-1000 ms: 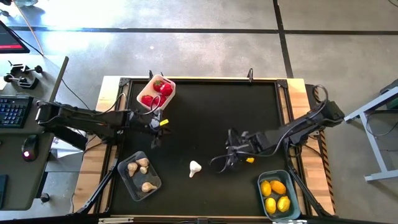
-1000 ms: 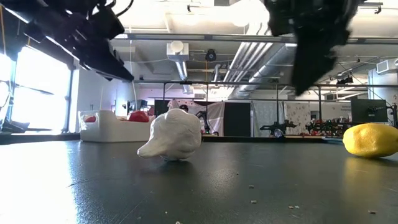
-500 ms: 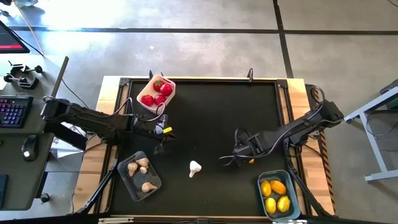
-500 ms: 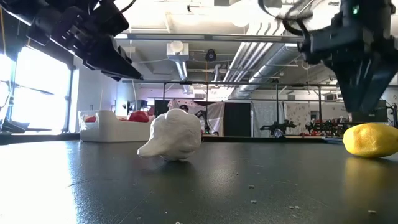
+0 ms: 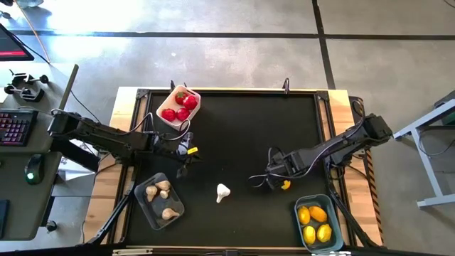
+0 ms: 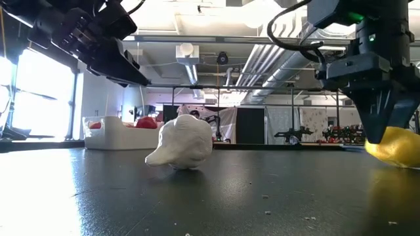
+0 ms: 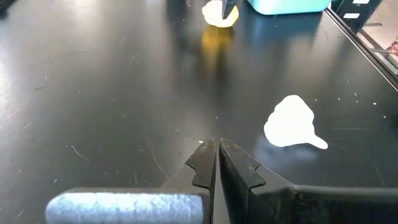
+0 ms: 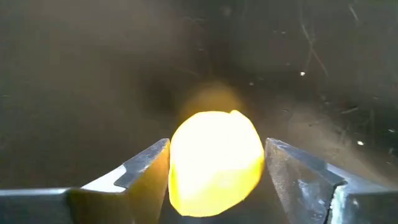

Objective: Sort produce into baskets
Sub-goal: Put the yellow lemon into the blue bin

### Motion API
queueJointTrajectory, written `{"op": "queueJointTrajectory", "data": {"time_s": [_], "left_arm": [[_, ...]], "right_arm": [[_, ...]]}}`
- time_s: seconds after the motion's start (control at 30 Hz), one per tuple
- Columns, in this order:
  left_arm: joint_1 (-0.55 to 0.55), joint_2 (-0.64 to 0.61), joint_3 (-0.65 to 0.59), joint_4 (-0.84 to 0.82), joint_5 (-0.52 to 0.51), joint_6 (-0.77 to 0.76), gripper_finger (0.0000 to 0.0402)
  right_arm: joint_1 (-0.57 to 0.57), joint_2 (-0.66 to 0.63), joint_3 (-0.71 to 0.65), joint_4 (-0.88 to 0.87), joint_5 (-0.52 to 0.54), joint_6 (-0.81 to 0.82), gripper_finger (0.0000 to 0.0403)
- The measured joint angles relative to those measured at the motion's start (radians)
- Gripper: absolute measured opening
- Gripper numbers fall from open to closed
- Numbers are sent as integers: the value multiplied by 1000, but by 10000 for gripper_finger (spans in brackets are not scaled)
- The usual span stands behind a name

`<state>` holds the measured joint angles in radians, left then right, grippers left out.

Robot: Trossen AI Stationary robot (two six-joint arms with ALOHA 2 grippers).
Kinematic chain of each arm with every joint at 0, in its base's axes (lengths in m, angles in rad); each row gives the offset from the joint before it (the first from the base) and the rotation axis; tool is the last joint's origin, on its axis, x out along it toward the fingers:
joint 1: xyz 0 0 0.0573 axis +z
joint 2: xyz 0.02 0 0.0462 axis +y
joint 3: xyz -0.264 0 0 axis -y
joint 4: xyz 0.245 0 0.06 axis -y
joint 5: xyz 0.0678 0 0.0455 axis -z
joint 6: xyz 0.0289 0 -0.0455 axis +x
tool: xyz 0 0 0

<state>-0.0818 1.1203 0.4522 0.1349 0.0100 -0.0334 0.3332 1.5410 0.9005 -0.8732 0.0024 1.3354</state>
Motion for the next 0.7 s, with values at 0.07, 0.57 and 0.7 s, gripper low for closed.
{"op": "queueJointTrajectory", "data": {"time_s": [0.07,0.57,0.7], "left_arm": [[0,0,0,2,0,-3,7],[0,0,0,7,23,-15,7],[-2,0,0,40,101,-7,7]], "right_arm": [[0,0,-1,-6,0,0,240],[74,-12,133,-9,-22,-126,109],[164,-13,277,-97,-42,-85,118]]}}
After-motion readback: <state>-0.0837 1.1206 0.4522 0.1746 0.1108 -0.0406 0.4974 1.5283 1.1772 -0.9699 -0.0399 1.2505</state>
